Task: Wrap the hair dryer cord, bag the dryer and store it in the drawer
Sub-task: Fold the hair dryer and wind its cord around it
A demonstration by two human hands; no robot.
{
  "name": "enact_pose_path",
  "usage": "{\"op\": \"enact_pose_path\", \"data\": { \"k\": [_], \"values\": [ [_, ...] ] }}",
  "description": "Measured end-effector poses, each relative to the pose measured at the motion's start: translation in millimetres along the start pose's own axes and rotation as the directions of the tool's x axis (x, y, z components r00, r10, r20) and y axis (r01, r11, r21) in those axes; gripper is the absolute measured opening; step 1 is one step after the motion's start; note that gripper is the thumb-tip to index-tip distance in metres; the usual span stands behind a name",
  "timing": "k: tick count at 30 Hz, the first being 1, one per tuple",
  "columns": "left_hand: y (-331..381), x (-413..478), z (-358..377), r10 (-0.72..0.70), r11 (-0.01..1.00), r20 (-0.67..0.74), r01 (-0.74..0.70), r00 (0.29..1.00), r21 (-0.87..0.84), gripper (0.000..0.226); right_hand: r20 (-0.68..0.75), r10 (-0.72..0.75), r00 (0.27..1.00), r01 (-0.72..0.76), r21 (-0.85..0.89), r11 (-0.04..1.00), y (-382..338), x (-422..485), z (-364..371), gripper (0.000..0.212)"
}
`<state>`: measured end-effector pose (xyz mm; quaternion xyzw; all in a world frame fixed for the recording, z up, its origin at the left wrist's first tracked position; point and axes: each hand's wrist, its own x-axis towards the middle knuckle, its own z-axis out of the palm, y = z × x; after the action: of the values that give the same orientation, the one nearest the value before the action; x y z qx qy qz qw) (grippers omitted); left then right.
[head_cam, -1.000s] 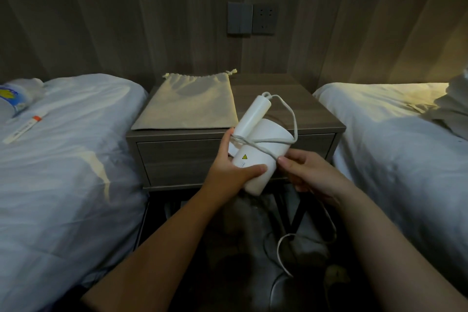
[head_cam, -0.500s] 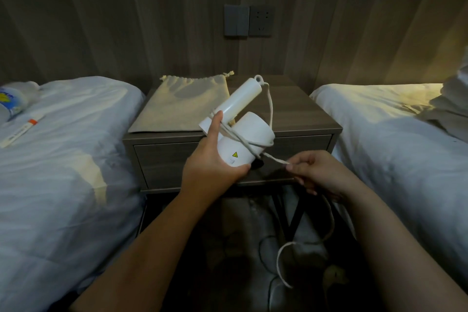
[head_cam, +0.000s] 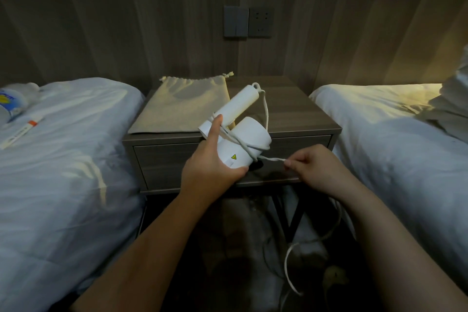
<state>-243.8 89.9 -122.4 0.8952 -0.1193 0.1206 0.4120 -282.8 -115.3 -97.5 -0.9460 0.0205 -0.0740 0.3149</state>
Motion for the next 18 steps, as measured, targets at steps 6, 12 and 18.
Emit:
{"op": "enact_pose_path", "data": {
  "k": [6,12,18],
  "values": [
    [3.6,-6.5,6.5,0.083,0.992,-0.018,-0.081,0.996,0.092,0.106,0.165,-0.09,0.982,0.11,-0.114,0.987,-13.3,-8.1,0.8,0.023],
    [-11.9,-8.7,14.5,0.378,0.821,-0.052,-0.309,0.924,0.48,0.098,0.353,-0.062,0.934,0.174,-0.295,0.94,-23.5,-17.4,-2.1,0.017],
    [-9.2,-8.3,14.9,0.458,0.742,-0.06,-0.345,0.887,0.575,0.096,0.351,-0.021,0.936,0.169,-0.396,0.903,-19.3,-18.4,-9.0,0.012]
  ]
}}
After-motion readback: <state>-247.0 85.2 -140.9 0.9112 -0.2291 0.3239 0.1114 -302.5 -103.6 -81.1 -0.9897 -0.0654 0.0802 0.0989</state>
